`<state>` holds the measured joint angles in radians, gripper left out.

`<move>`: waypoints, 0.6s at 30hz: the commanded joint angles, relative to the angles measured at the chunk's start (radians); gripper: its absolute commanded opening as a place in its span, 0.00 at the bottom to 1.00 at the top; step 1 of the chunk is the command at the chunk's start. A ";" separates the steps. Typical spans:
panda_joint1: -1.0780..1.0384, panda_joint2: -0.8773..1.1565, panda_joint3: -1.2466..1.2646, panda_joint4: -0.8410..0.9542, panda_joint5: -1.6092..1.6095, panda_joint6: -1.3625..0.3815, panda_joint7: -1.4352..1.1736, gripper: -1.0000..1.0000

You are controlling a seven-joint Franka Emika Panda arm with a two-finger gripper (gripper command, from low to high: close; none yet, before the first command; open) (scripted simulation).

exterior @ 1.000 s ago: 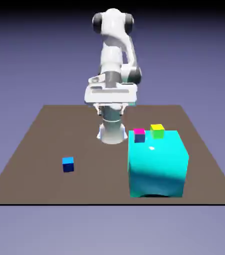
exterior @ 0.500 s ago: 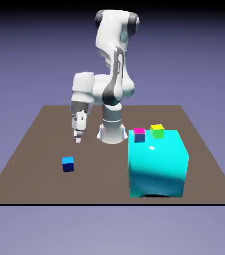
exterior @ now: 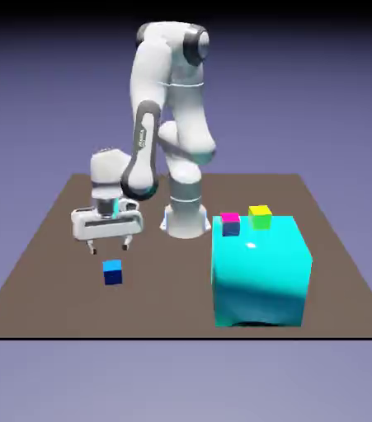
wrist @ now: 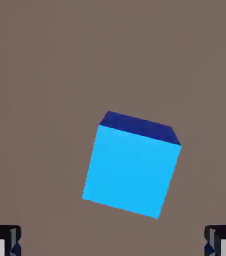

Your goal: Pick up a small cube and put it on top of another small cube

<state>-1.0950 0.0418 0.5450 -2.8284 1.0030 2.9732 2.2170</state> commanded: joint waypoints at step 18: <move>-0.022 0.349 0.066 0.204 0.522 0.221 -0.563 0.00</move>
<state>-1.1167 0.3910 0.6112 -2.6249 1.5244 3.1953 1.6545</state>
